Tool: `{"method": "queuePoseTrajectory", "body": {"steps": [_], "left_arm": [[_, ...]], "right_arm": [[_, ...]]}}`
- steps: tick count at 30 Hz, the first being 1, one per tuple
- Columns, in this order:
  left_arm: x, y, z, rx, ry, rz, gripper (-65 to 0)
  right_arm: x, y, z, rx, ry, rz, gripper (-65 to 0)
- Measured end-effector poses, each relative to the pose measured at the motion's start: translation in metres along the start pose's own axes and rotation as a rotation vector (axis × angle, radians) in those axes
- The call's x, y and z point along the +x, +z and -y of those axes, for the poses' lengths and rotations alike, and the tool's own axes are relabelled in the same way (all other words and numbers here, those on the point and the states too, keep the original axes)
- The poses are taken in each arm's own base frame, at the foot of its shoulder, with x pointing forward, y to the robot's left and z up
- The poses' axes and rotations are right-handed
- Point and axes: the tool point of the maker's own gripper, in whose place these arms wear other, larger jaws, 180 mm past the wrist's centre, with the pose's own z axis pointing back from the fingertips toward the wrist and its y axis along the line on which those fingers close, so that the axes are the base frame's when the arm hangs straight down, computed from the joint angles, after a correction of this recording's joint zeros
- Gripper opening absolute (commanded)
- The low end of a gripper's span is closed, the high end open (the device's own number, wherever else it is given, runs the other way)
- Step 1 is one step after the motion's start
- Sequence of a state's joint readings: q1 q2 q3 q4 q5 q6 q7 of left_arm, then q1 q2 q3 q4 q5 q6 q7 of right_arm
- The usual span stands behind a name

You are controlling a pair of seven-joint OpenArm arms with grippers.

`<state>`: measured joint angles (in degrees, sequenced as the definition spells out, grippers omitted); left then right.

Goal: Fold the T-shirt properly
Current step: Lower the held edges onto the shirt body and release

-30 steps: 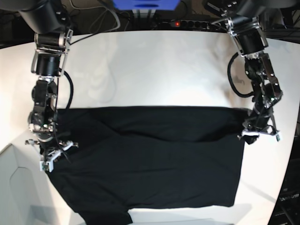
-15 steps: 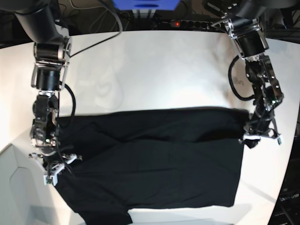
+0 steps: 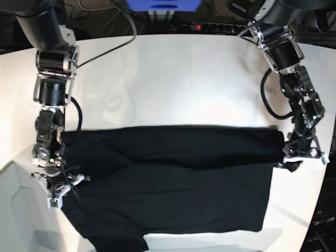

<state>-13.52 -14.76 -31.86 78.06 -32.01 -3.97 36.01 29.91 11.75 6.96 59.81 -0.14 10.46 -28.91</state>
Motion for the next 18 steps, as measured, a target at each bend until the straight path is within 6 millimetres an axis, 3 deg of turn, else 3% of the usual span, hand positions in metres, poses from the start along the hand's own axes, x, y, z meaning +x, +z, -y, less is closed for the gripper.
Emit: {"method": "queuePoseTrajectory", "body": {"steps": [4,18], "left_arm": [[0.0102,-0.0024,0.0073,-0.016,0.009,0.023,-64.9],[0.0071,-0.0019,0.0061,-0.014,0.010,0.015,-64.9]], "right_arm": [[0.0009,0.0000,-0.0003,0.001,-0.001,0.004,-65.0],[0.0007,-0.0001,-0.0013,0.002,-0.002,0.004,-65.0]]}}
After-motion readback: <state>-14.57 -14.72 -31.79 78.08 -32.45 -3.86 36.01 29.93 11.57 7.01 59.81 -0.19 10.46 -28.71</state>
